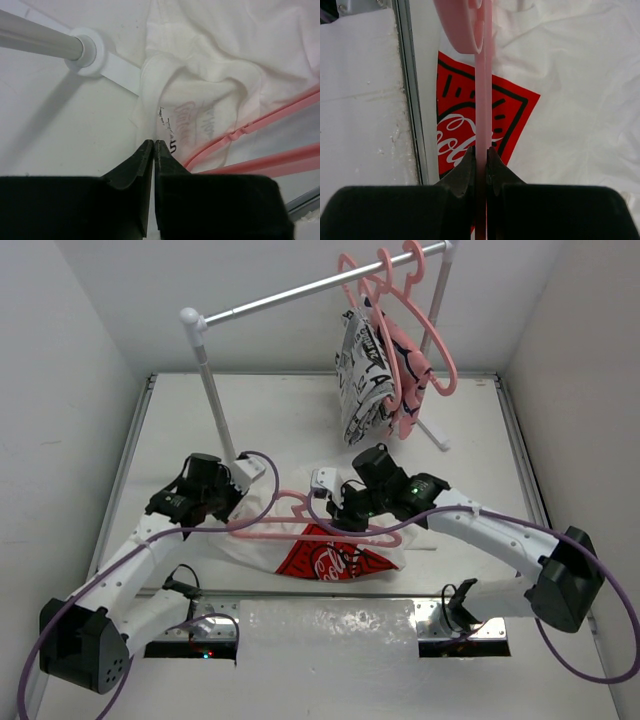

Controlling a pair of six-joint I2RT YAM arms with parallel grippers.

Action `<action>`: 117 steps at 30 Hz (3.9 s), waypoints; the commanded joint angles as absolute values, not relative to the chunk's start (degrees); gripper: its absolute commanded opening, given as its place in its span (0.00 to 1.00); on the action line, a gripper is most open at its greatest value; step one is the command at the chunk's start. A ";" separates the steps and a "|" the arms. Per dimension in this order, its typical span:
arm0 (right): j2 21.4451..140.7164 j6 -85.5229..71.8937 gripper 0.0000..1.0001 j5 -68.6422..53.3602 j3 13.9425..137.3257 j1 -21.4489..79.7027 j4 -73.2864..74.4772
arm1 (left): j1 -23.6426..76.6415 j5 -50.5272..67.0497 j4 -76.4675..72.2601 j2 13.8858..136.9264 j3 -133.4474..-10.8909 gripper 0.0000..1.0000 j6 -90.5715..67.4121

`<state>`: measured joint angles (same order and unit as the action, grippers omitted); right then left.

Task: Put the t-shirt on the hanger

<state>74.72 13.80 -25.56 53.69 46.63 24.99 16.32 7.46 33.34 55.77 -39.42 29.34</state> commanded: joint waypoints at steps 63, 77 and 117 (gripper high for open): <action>75.67 22.94 0.00 -13.63 58.55 50.01 9.78 | 23.29 46.23 39.64 71.28 -75.06 0.00 14.23; 78.39 11.26 0.00 -17.05 35.42 50.01 -25.48 | 20.39 18.02 48.60 68.38 -69.96 0.79 37.70; 75.15 13.27 0.00 -23.20 34.36 49.92 -18.72 | 10.99 34.36 28.48 63.01 -36.82 0.44 71.63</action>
